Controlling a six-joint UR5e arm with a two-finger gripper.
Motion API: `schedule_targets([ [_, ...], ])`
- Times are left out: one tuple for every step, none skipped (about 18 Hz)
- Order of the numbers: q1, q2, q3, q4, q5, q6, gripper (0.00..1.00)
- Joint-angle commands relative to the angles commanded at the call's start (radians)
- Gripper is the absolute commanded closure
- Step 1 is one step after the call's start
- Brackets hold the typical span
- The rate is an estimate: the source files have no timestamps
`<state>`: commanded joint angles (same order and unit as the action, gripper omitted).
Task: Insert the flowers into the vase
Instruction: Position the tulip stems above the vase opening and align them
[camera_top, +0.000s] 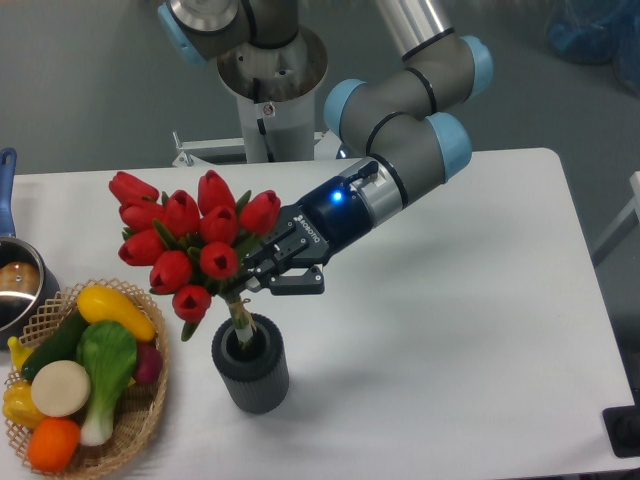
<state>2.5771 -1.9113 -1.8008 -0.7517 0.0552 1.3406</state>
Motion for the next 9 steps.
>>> schedule_targets([
  [-0.003,-0.002,-0.009,0.0,-0.002,0.009,0.85],
  [-0.003,-0.003,-0.02,-0.002,-0.003,0.021,0.85],
  [-0.005,-0.003,-0.035,0.0,-0.014,0.032,0.85],
  [-0.005,-0.005,-0.046,0.0,-0.02,0.034,0.85],
  [-0.005,-0.006,-0.054,0.0,-0.021,0.043,0.85],
  [-0.005,-0.012,-0.061,0.0,-0.021,0.057,0.85],
  [-0.003,-0.018,-0.064,0.0,-0.023,0.075,0.85],
  [-0.002,-0.026,-0.064,0.0,-0.023,0.089,0.85],
  [-0.002,-0.037,-0.064,0.0,-0.023,0.097,0.85],
])
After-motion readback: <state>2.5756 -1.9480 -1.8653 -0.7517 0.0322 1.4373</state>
